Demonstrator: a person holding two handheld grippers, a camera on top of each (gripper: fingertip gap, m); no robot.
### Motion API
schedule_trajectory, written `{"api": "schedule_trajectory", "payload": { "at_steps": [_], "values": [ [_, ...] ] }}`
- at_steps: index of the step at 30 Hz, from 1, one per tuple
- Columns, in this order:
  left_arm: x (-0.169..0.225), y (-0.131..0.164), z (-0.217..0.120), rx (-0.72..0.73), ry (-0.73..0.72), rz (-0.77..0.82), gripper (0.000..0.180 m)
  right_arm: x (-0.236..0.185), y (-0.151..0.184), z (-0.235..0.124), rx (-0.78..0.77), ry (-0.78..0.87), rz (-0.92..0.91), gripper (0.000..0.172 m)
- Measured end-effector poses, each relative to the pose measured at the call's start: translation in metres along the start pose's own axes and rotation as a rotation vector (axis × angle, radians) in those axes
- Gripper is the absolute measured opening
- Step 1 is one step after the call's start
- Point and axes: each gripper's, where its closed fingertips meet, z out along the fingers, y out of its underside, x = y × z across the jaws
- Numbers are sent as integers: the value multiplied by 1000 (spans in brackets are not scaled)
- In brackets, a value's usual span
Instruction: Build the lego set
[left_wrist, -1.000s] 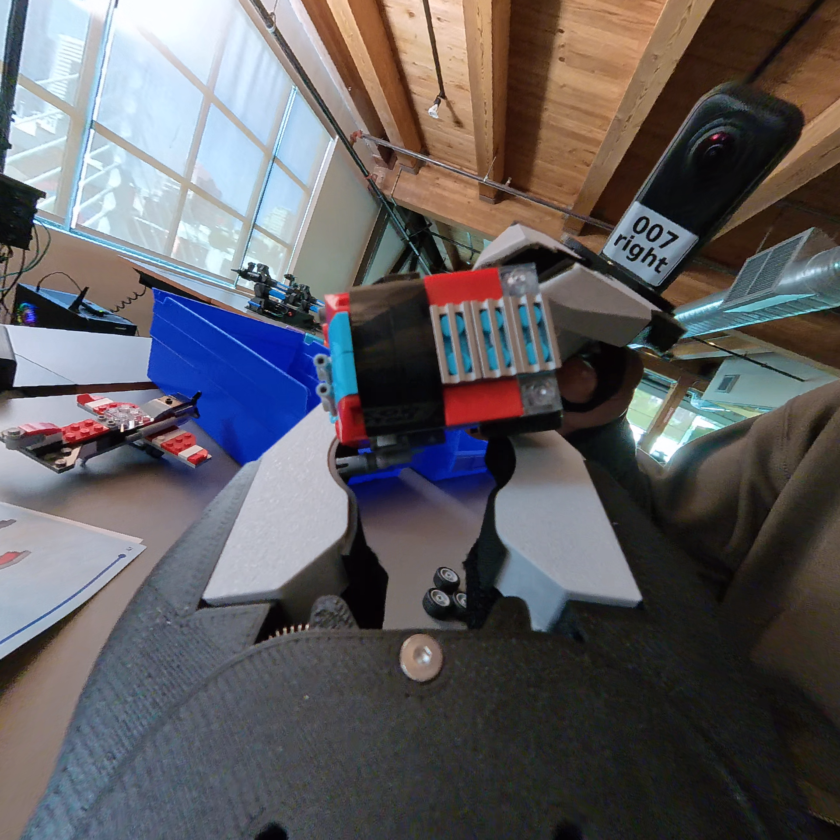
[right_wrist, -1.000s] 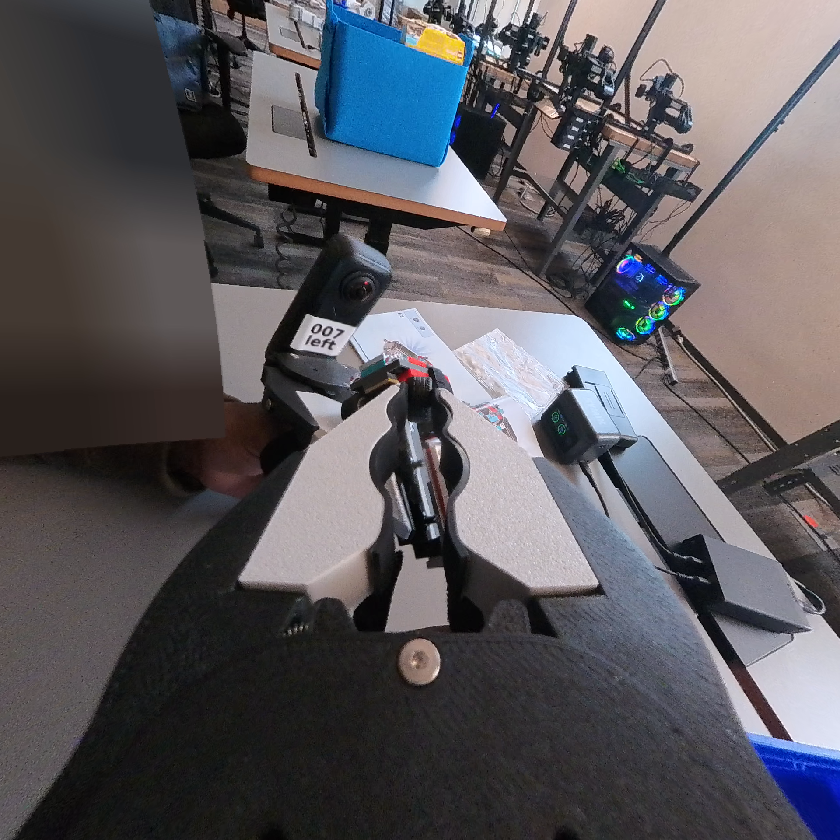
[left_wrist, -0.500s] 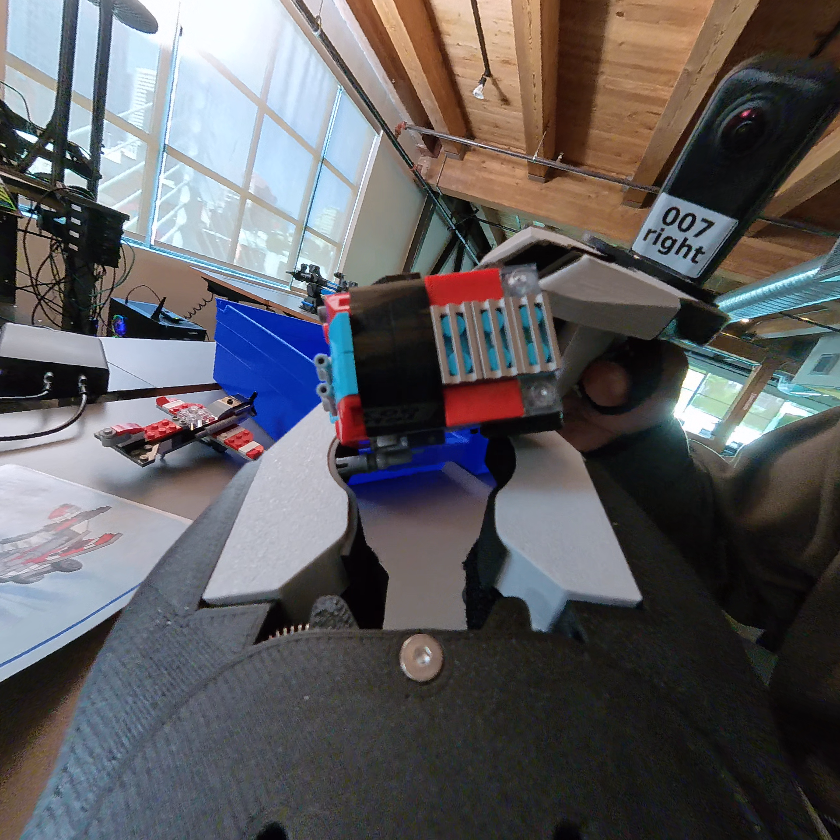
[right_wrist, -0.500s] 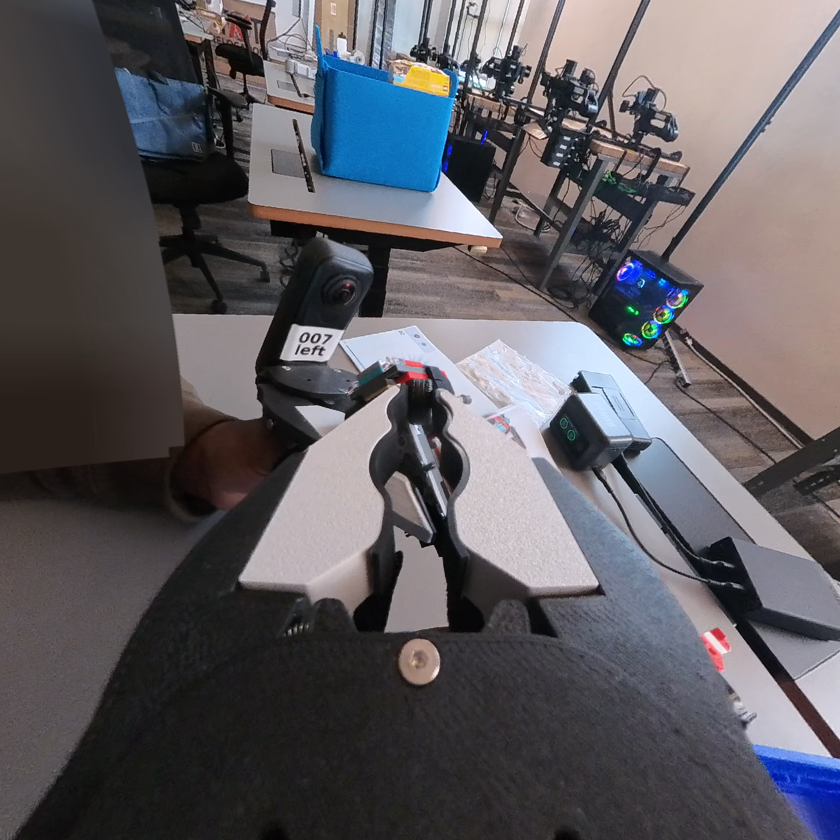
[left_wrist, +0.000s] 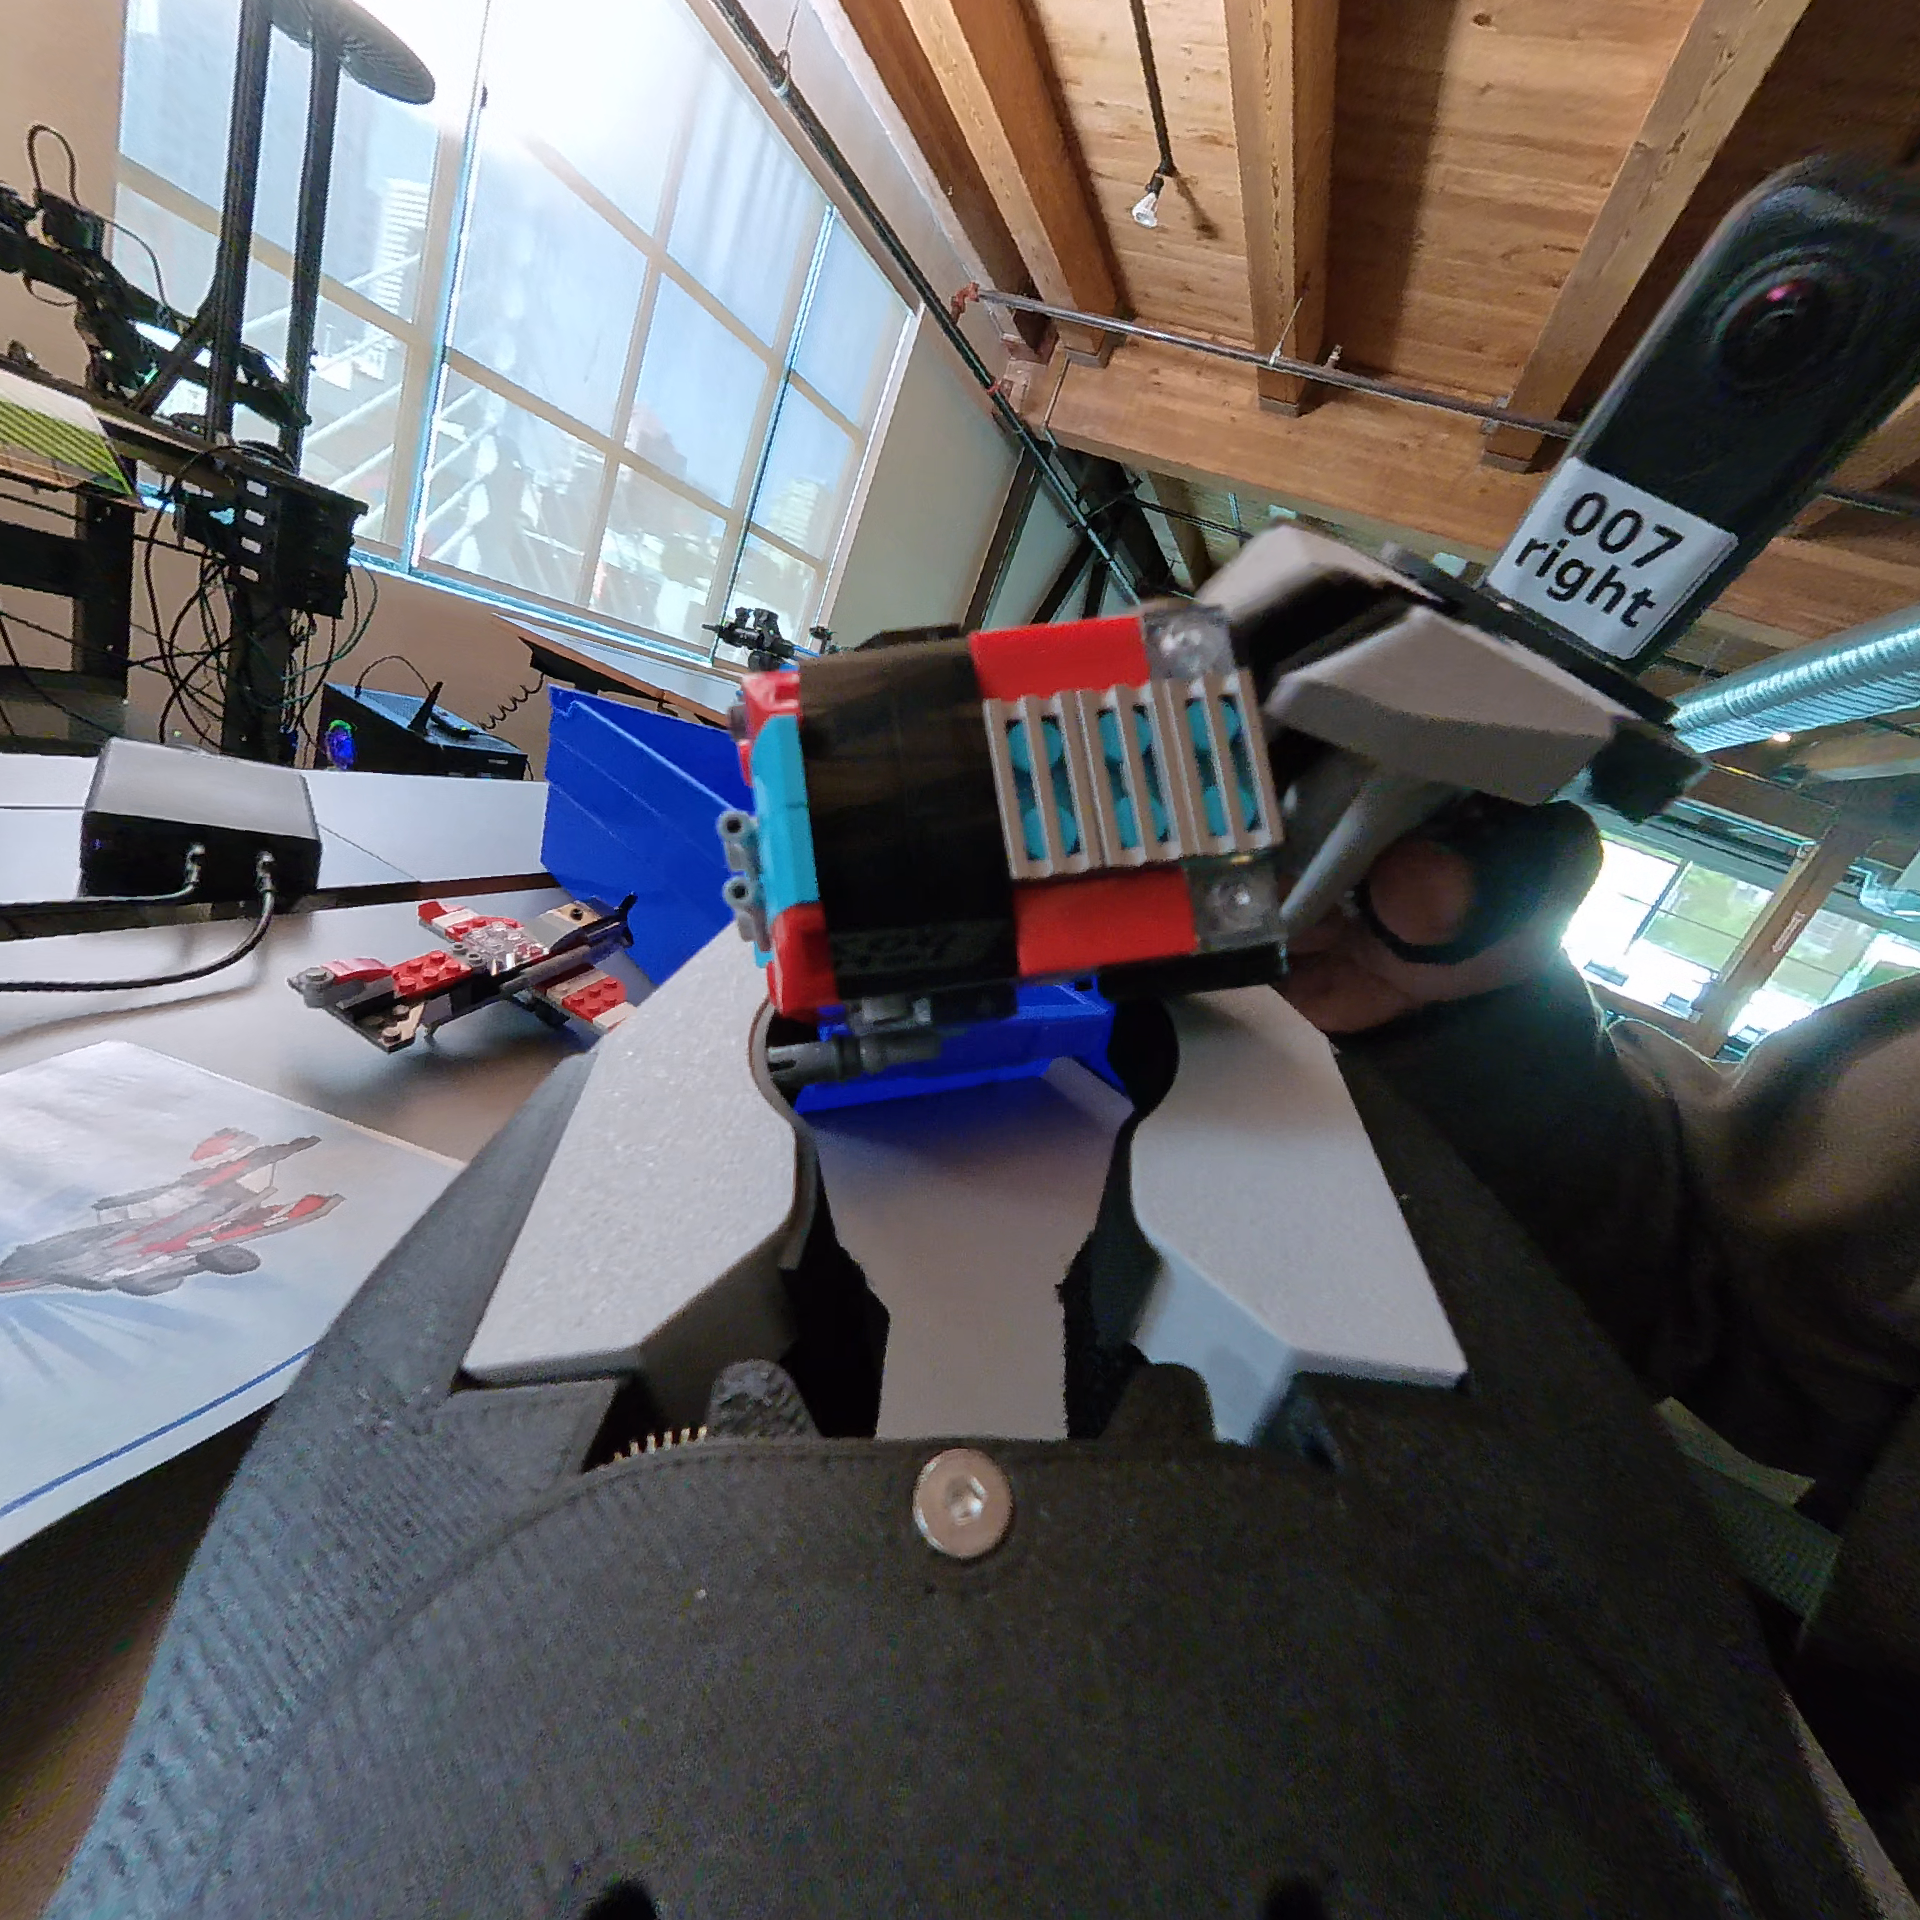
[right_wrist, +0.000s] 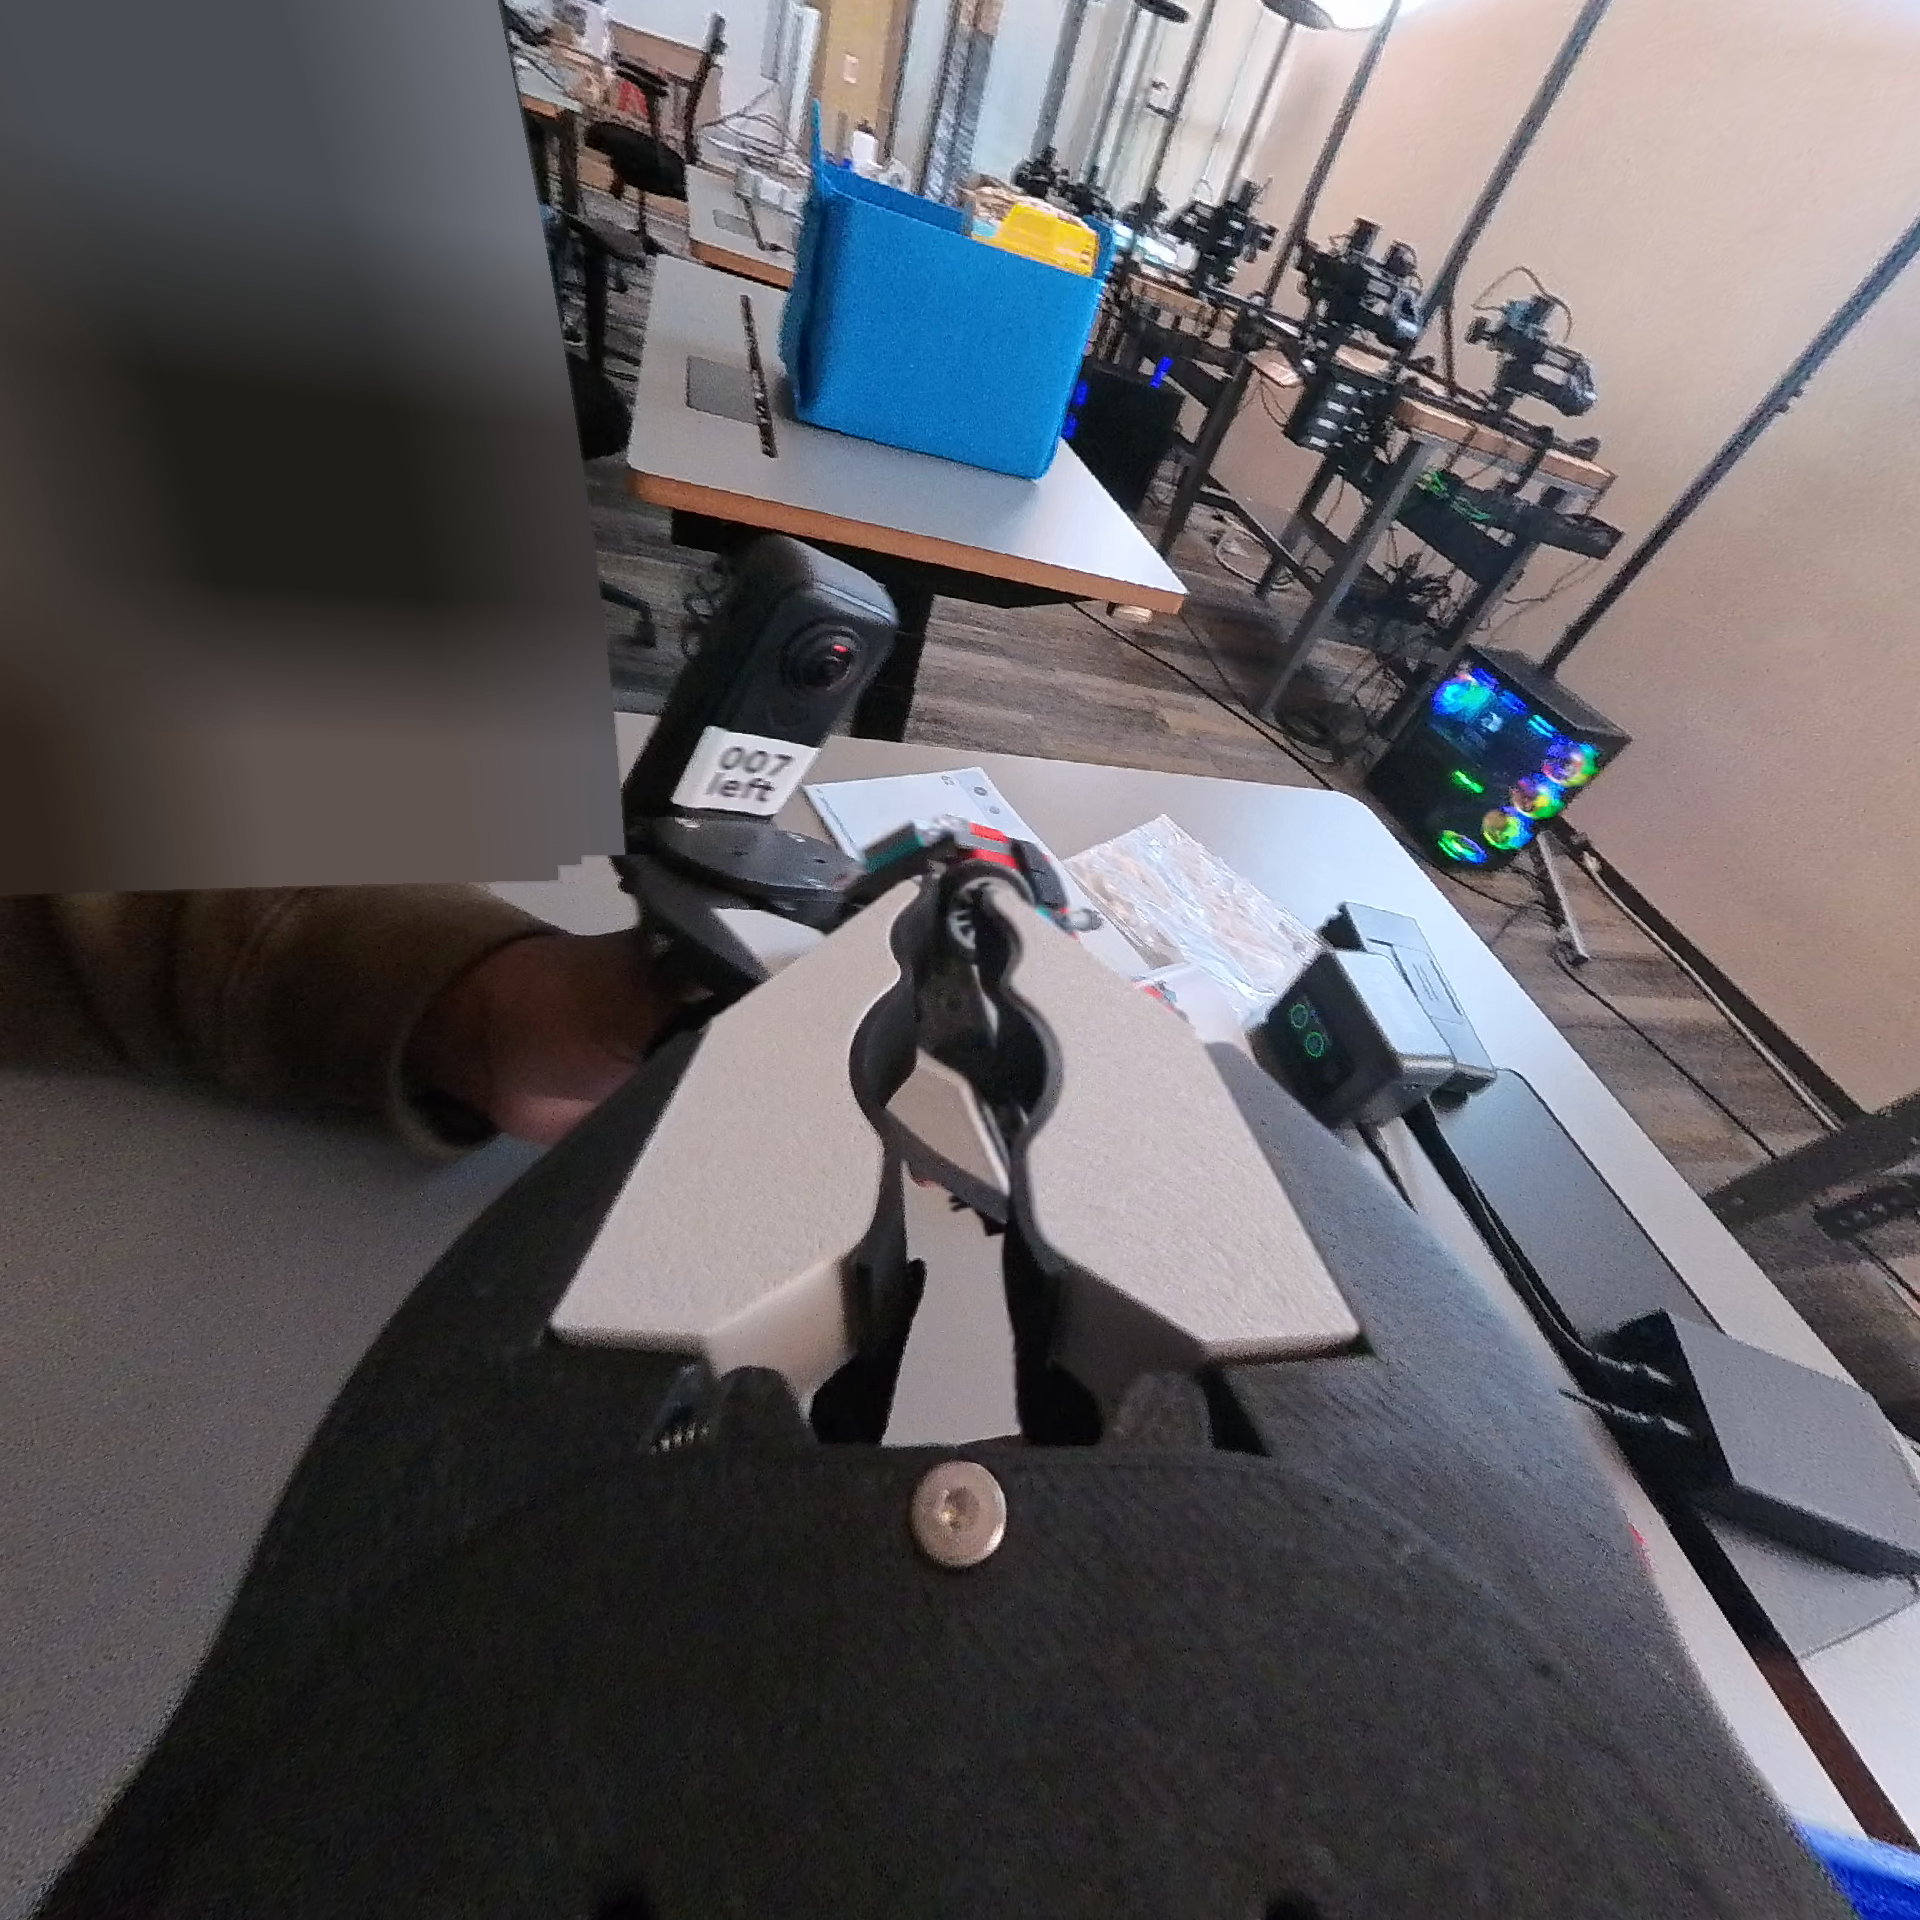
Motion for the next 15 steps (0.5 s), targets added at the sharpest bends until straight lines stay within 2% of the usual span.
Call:
{"api": "schedule_trajectory", "payload": {
  "at_steps": [2, 5, 15],
  "values": [
    [0, 1, 1, -6, 5, -5, 55, -8, 2, 1, -12, -43, -14, 1],
    [-2, 0, 0, 1, 1, -21, 55, -2, 3, 2, -20, 15, -55, 1],
    [3, 0, 1, 5, 27, -17, 56, 6, 2, -3, 25, -18, 36, 2]
  ]
}}
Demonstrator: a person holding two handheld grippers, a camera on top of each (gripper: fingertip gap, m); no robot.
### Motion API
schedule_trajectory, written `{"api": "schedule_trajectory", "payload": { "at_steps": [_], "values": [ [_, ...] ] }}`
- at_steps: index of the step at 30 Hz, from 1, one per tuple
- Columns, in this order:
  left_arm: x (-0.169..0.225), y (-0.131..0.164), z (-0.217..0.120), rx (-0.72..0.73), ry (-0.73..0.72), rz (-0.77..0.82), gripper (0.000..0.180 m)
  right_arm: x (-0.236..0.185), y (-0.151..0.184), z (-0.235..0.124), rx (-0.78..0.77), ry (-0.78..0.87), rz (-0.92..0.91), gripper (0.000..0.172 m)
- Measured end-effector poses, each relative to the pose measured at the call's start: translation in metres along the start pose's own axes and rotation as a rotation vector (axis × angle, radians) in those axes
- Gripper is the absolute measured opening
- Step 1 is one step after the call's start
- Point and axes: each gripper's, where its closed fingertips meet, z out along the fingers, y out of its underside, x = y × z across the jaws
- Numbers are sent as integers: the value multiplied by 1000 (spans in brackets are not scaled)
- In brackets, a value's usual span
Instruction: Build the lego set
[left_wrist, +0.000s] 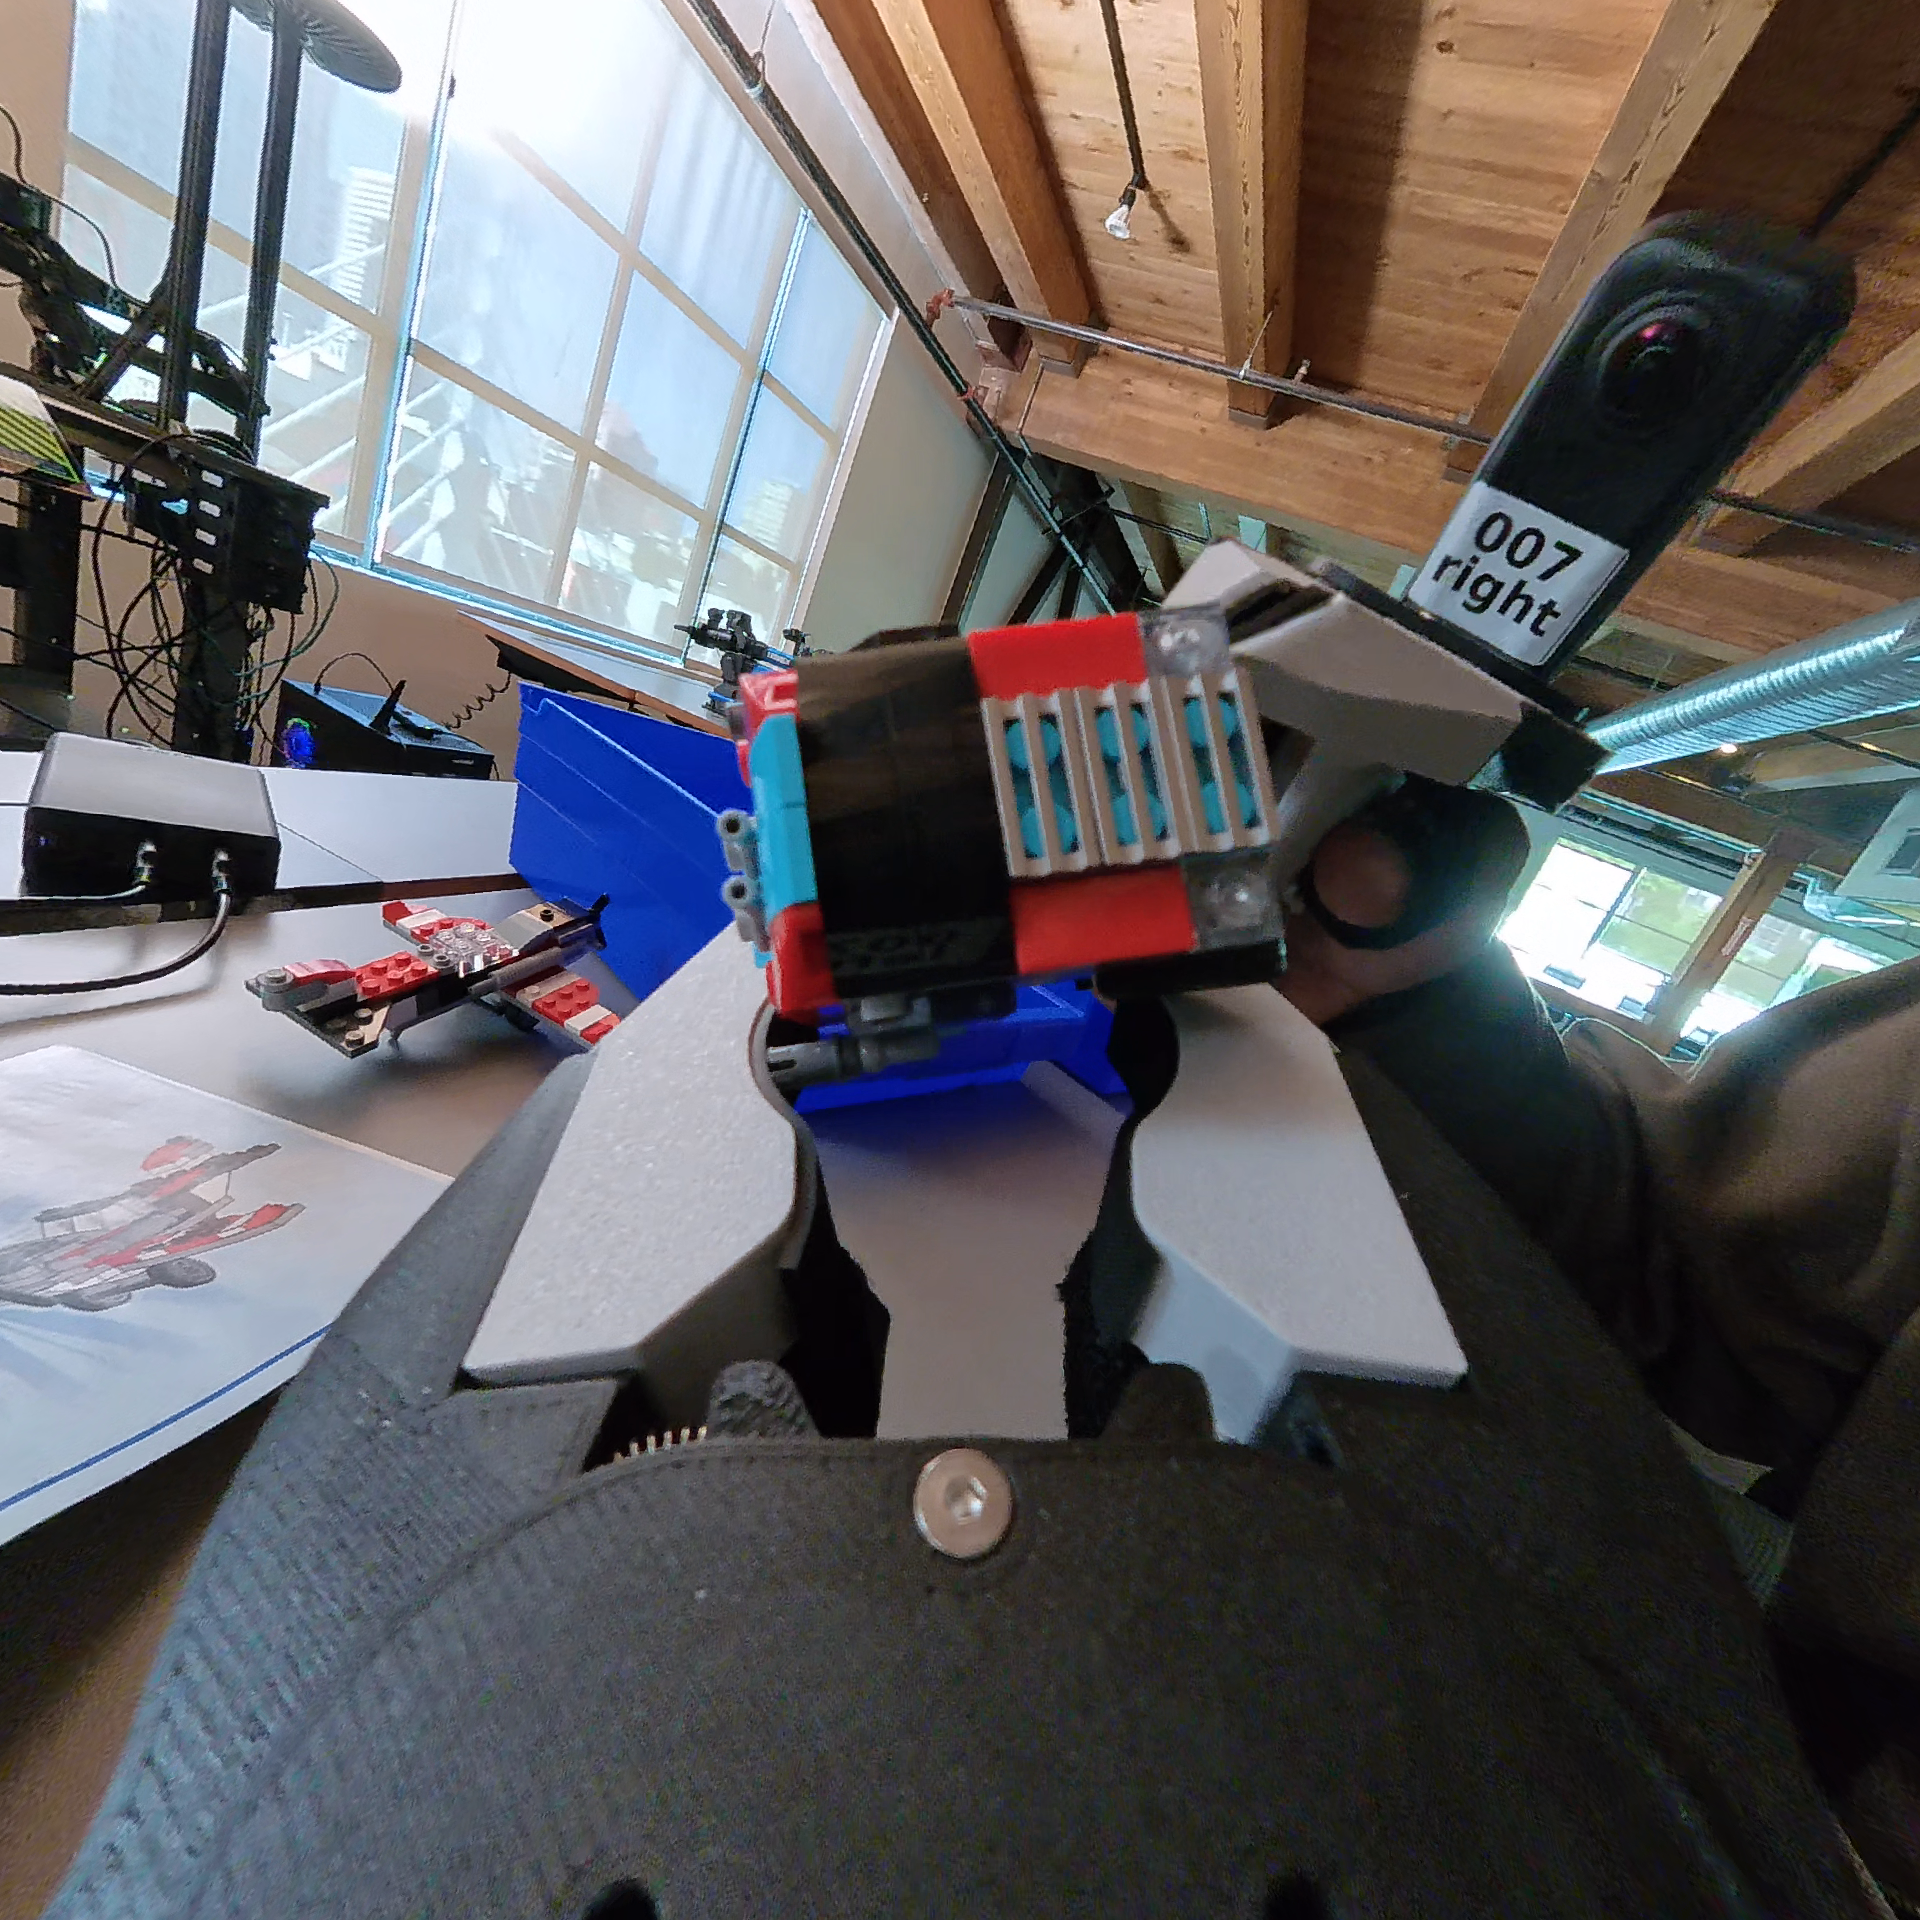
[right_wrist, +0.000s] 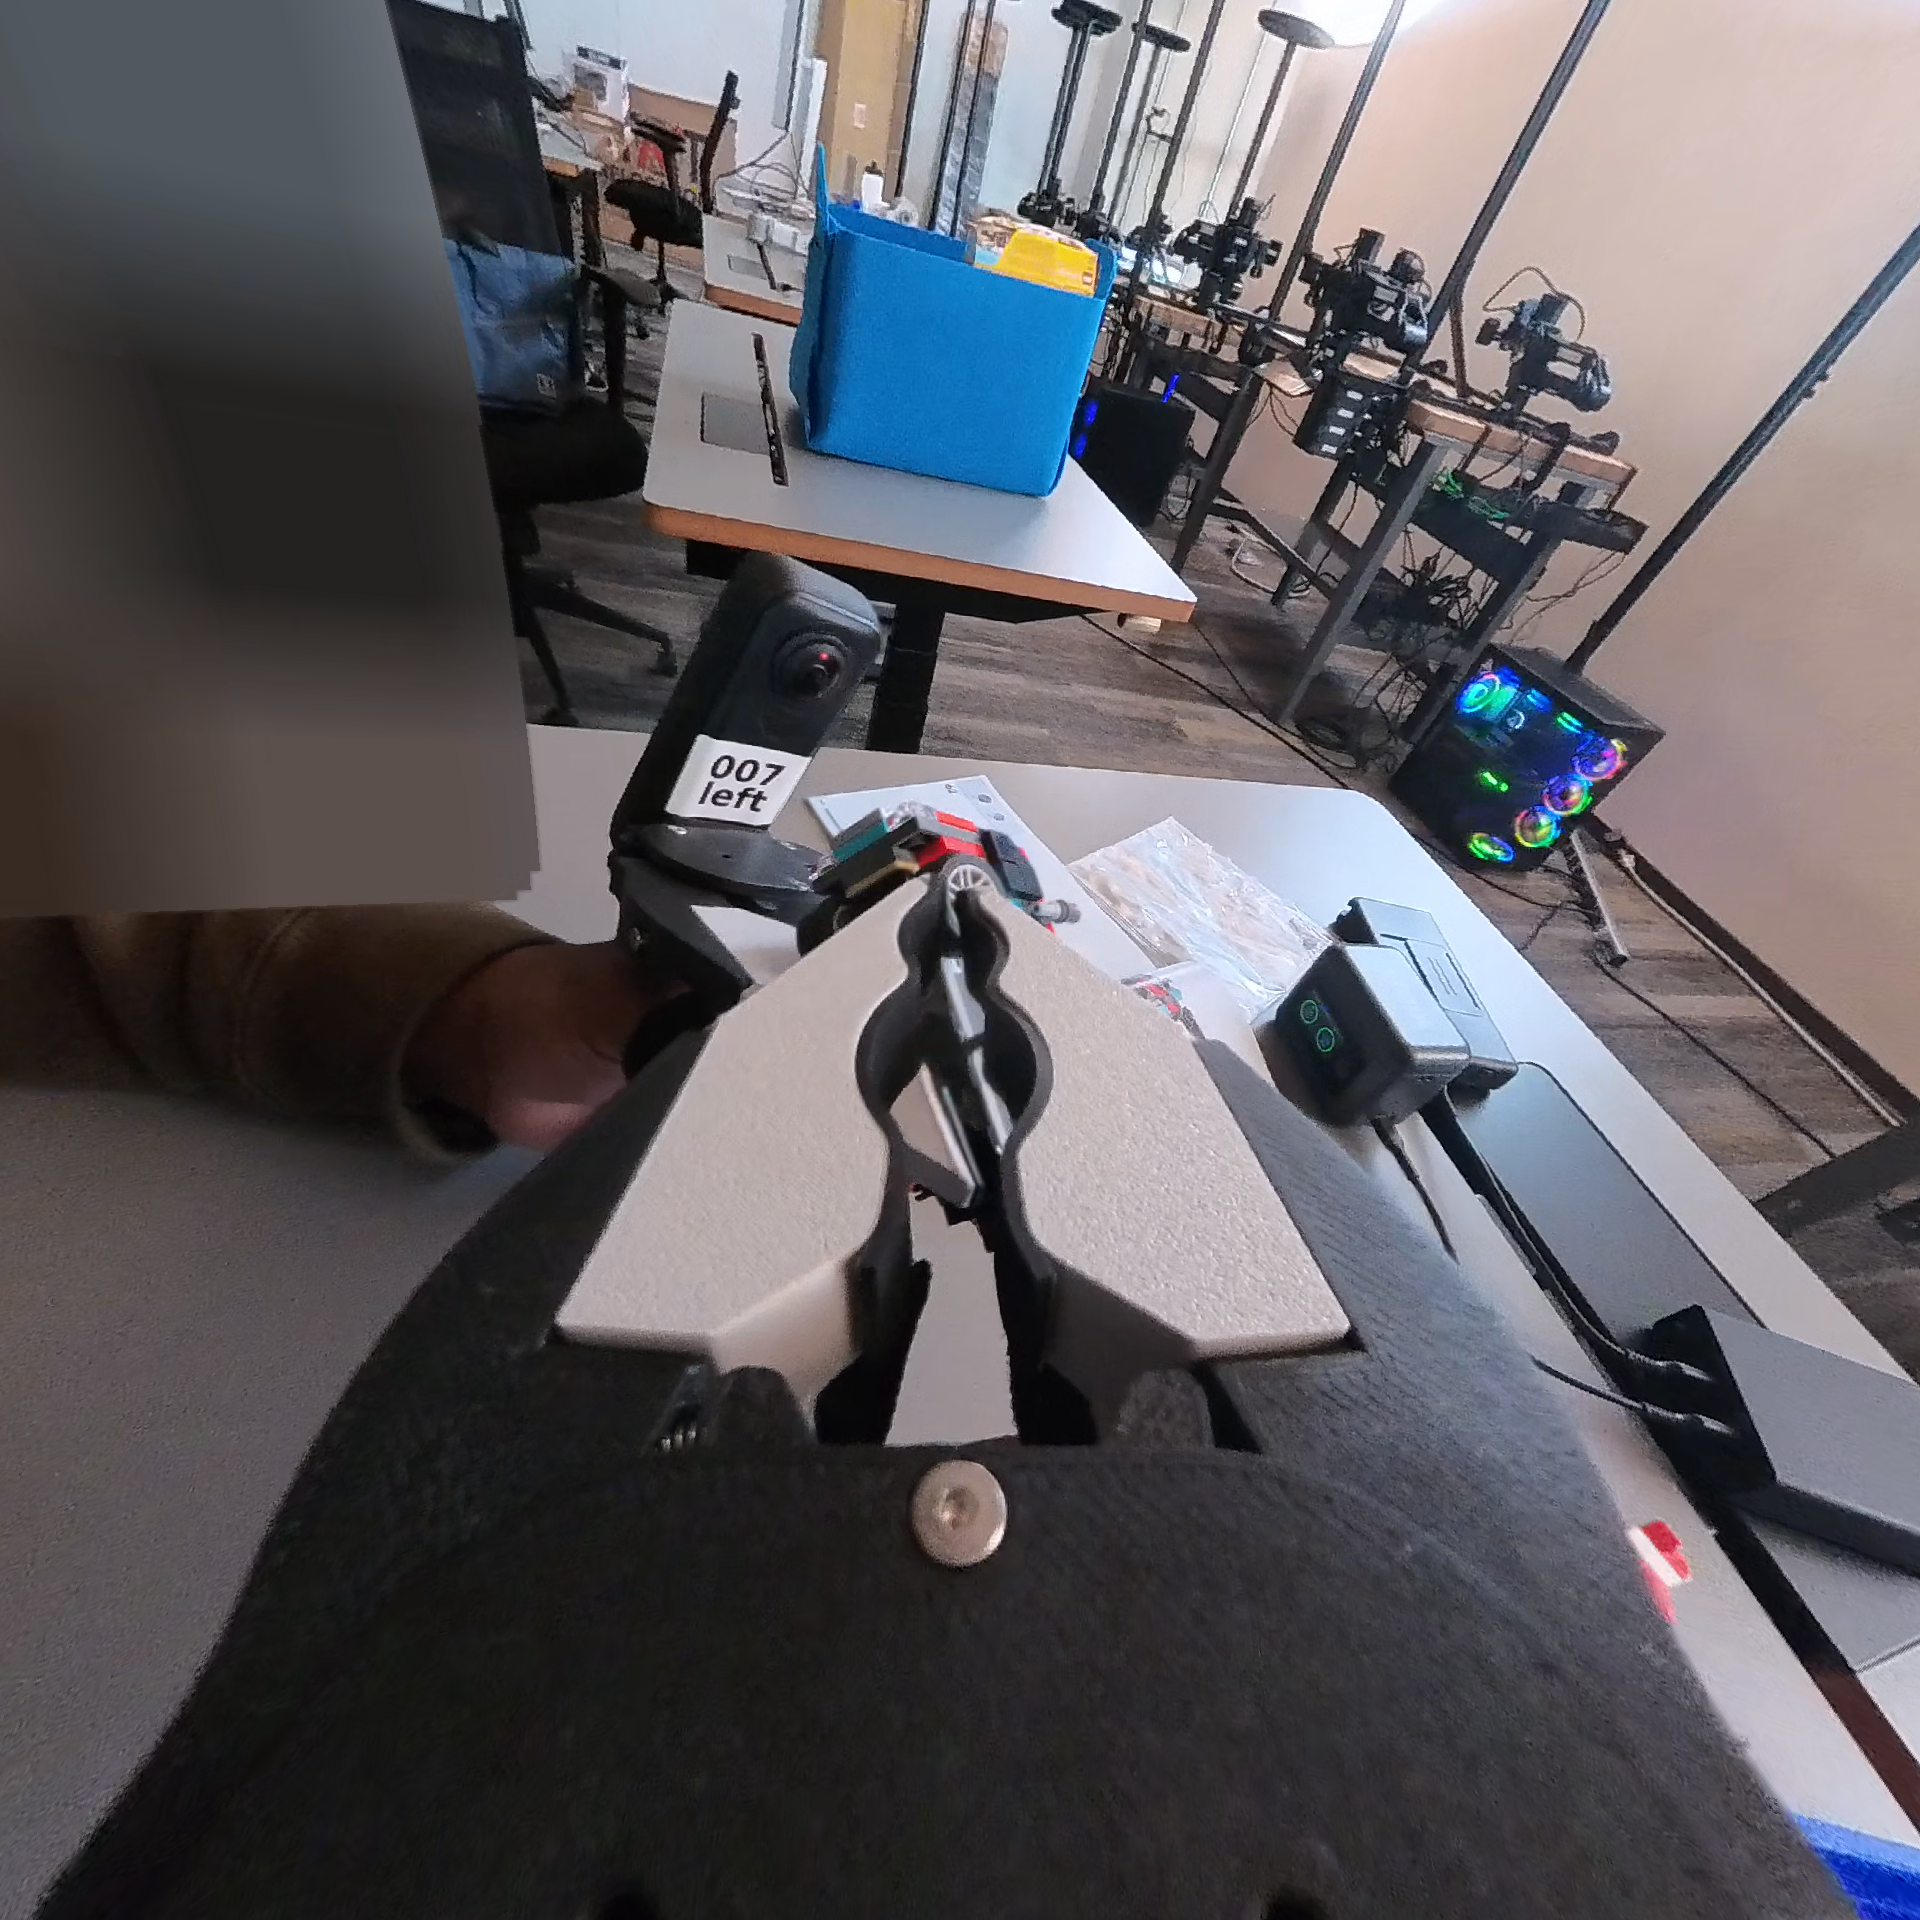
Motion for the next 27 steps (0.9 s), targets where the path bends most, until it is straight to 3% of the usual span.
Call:
{"api": "schedule_trajectory", "payload": {
  "at_steps": [12, 27],
  "values": [
    [3, 1, 1, -1, 12, 1, 56, 1, 4, -2, -15, -71, 104, 14],
    [6, 5, 3, -13, 28, 5, 56, -1, 7, -5, -4, -168, 217, 17]
  ]
}}
